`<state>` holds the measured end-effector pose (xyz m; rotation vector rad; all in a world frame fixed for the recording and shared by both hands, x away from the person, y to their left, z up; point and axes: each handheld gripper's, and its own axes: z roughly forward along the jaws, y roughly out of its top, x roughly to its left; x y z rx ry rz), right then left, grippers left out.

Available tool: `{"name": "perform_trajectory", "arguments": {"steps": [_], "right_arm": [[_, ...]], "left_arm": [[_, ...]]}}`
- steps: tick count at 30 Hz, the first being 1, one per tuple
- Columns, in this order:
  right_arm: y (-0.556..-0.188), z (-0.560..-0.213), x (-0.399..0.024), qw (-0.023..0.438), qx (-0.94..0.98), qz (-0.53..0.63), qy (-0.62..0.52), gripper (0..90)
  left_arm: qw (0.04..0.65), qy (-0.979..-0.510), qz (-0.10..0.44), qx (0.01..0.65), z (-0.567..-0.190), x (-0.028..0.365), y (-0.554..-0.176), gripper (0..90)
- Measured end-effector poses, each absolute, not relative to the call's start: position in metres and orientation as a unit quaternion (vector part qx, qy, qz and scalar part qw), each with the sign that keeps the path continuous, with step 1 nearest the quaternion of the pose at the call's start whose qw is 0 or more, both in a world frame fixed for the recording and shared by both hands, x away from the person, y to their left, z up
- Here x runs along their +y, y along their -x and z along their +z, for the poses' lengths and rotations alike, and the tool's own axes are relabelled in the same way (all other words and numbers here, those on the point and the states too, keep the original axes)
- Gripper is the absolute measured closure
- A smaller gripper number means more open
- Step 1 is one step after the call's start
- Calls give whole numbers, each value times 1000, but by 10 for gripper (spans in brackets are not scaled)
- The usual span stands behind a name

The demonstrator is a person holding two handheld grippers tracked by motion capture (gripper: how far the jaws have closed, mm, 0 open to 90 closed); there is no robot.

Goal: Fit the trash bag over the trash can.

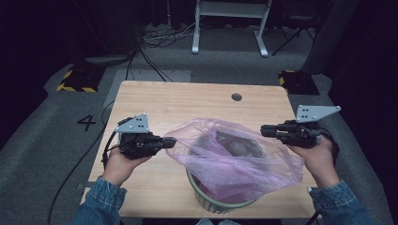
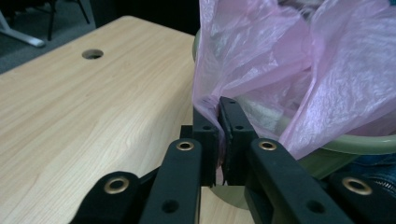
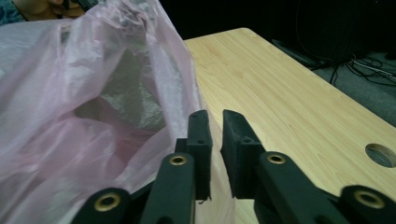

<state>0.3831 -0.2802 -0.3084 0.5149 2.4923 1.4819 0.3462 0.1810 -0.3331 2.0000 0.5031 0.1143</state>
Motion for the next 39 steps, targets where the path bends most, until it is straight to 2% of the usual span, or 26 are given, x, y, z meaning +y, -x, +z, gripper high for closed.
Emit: {"name": "perform_trajectory", "arguments": {"steps": [2,3,4,6,9,11,14,16,21,26,31,39], "right_arm": [[-388,-312,-277,89,842,506,-168,735],[-390,-314,-276,89,839,510,-165,639],[-392,-314,-275,82,836,518,-162,581],[-395,-315,-276,45,827,537,-158,556],[-393,-313,-274,32,829,540,-145,540],[-390,-313,-271,39,834,532,-141,576],[-391,-315,-267,53,850,502,-150,782],[-393,-317,-265,55,853,495,-159,888],[-402,-319,-265,84,841,498,-194,899],[-413,-333,-264,99,846,477,-219,900],[-417,-363,-262,72,860,444,-240,900],[-394,-406,-280,26,856,446,-262,900]], "left_arm": [[507,-835,41,210,-336,179,-350,878],[504,-836,39,213,-337,178,-352,878],[501,-838,40,214,-337,179,-354,879],[498,-839,40,217,-338,179,-355,880],[493,-840,45,221,-340,180,-356,880],[493,-840,47,221,-340,179,-356,879],[488,-842,52,223,-341,177,-356,879],[481,-846,57,224,-342,175,-357,879],[461,-854,56,232,-350,169,-367,879],[442,-867,25,231,-363,166,-376,879],[413,-882,-9,227,-382,162,-375,879],[405,-886,-46,222,-408,168,-359,879]]}}
